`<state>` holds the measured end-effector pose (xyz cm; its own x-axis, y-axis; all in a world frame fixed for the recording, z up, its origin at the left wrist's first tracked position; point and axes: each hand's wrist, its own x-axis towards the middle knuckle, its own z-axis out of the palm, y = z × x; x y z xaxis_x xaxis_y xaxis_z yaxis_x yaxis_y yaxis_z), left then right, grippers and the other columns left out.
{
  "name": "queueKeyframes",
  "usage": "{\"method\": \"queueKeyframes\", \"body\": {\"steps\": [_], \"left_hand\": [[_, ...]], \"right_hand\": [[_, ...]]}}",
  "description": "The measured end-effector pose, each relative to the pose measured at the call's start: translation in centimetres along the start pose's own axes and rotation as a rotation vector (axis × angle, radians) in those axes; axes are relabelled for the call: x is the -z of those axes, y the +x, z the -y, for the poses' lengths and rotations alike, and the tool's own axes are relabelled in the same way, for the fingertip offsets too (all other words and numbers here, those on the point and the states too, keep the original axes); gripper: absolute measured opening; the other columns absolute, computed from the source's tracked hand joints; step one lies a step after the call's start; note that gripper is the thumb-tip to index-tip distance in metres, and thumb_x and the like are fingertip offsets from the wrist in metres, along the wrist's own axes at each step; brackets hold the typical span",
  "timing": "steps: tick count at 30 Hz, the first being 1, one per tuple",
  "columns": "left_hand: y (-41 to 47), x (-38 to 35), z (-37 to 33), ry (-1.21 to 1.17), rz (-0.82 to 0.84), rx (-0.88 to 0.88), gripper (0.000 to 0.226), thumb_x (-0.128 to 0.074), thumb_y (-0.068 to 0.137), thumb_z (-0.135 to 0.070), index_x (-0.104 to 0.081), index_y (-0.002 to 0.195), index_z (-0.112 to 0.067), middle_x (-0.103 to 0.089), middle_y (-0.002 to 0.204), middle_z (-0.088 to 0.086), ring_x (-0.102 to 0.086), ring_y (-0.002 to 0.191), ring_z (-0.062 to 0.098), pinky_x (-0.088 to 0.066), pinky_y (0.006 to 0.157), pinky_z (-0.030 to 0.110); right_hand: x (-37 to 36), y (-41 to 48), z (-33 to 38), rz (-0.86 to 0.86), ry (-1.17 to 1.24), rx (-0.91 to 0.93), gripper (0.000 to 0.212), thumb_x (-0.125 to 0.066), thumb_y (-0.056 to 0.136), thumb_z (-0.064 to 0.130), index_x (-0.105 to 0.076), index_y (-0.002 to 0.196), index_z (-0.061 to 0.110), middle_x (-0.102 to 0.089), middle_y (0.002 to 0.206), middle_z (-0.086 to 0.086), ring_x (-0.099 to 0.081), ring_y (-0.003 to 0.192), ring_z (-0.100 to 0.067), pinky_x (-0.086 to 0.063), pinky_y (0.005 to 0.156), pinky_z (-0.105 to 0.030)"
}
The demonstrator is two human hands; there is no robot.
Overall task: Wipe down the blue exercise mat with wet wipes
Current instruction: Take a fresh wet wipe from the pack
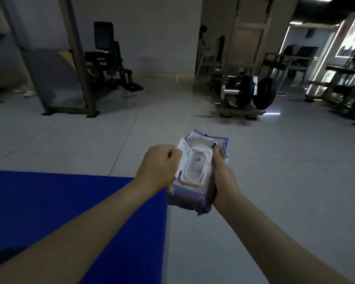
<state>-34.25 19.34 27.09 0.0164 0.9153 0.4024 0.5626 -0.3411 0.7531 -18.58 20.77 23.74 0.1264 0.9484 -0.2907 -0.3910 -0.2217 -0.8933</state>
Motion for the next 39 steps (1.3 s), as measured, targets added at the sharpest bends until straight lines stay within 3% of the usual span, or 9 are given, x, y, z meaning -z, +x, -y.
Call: {"method": "queueKeyframes", "body": {"steps": [3,5,8,12,16,21,32,36,39], "left_hand": [[0.2,0.6,3.0,-0.249,-0.013,0.216,0.037,-0.048,0.099,-0.009,-0.045,0.062,-0.009,-0.047,0.055,-0.006,-0.047,0.051,0.01,-0.042,0.051,0.027],[0.3,1.0,5.2,-0.071,-0.012,0.211,0.011,-0.058,0.096,-0.014,-0.065,0.088,-0.011,-0.063,0.075,-0.007,-0.06,0.064,0.013,-0.053,0.062,0.032],[-0.2,1.2,5.7,0.307,-0.033,0.006,0.035,-0.069,0.09,-0.017,-0.059,0.122,-0.023,-0.053,0.1,-0.009,-0.053,0.077,0.007,-0.045,0.068,0.024],[-1.7,0.2,3.9,0.256,0.067,-0.321,0.024,-0.069,0.09,-0.016,-0.064,0.113,-0.02,-0.051,0.102,-0.008,-0.055,0.084,0.011,-0.05,0.071,0.029],[-2.4,-0.7,4.3,0.165,0.205,-0.237,0.021,-0.07,0.091,-0.023,-0.067,0.112,-0.023,-0.054,0.101,-0.01,-0.056,0.088,0.005,-0.049,0.076,0.02],[-2.3,-0.9,4.7,0.124,0.117,-0.107,0.01,-0.069,0.091,-0.024,-0.069,0.1,-0.019,-0.061,0.091,-0.009,-0.059,0.082,0.006,-0.056,0.077,0.034],[-1.3,-1.4,4.6,0.111,0.17,0.126,0.007,-0.07,0.09,-0.018,-0.066,0.095,-0.021,-0.065,0.085,-0.008,-0.062,0.079,0.008,-0.057,0.076,0.034],[-1.0,-1.5,4.9,0.143,0.155,0.081,0.004,-0.068,0.092,-0.018,-0.065,0.093,-0.02,-0.064,0.087,-0.008,-0.06,0.08,0.008,-0.055,0.075,0.031],[-1.4,-2.1,5.2,0.31,0.117,-0.128,0.006,-0.062,0.095,-0.019,-0.057,0.091,-0.019,-0.055,0.091,-0.007,-0.052,0.078,0.01,-0.044,0.068,0.025]], "right_hand": [[0.2,0.3,-0.3,0.05,0.054,-0.078,0.051,-0.061,0.091,0.061,-0.072,0.113,0.017,-0.078,0.098,-0.01,-0.075,0.091,-0.031,-0.059,0.081,-0.044],[0.2,0.4,-0.5,0.071,0.044,-0.072,0.048,-0.058,0.093,0.059,-0.072,0.112,0.017,-0.078,0.1,-0.009,-0.075,0.09,-0.029,-0.059,0.08,-0.043],[0.3,0.3,-1.1,0.09,-0.017,-0.047,0.045,-0.055,0.095,0.058,-0.072,0.111,0.019,-0.077,0.102,-0.009,-0.075,0.092,-0.029,-0.058,0.088,-0.048],[0.7,0.4,-2.2,0.132,-0.069,-0.056,0.049,-0.053,0.097,0.058,-0.072,0.116,0.018,-0.076,0.107,-0.012,-0.073,0.1,-0.032,-0.056,0.094,-0.051],[0.6,0.5,-3.5,0.144,-0.132,-0.052,0.048,-0.058,0.094,0.058,-0.072,0.118,0.018,-0.076,0.109,-0.012,-0.073,0.102,-0.032,-0.054,0.097,-0.051],[0.2,1.0,-4.4,0.134,-0.147,-0.022,0.041,-0.061,0.095,0.05,-0.071,0.116,0.016,-0.076,0.106,-0.011,-0.074,0.099,-0.03,-0.055,0.096,-0.051],[-0.9,1.1,-4.7,0.081,-0.12,-0.01,0.041,-0.06,0.096,0.048,-0.071,0.116,0.013,-0.077,0.101,-0.01,-0.075,0.095,-0.028,-0.057,0.093,-0.05],[-0.9,1.5,-4.3,0.092,-0.139,0.005,0.041,-0.06,0.097,0.045,-0.069,0.118,0.011,-0.077,0.1,-0.01,-0.075,0.093,-0.026,-0.059,0.088,-0.044],[-0.6,1.8,-4.2,0.096,-0.155,0.021,0.041,-0.06,0.097,0.047,-0.07,0.117,0.013,-0.078,0.099,-0.008,-0.076,0.09,-0.023,-0.061,0.077,-0.036]]}}
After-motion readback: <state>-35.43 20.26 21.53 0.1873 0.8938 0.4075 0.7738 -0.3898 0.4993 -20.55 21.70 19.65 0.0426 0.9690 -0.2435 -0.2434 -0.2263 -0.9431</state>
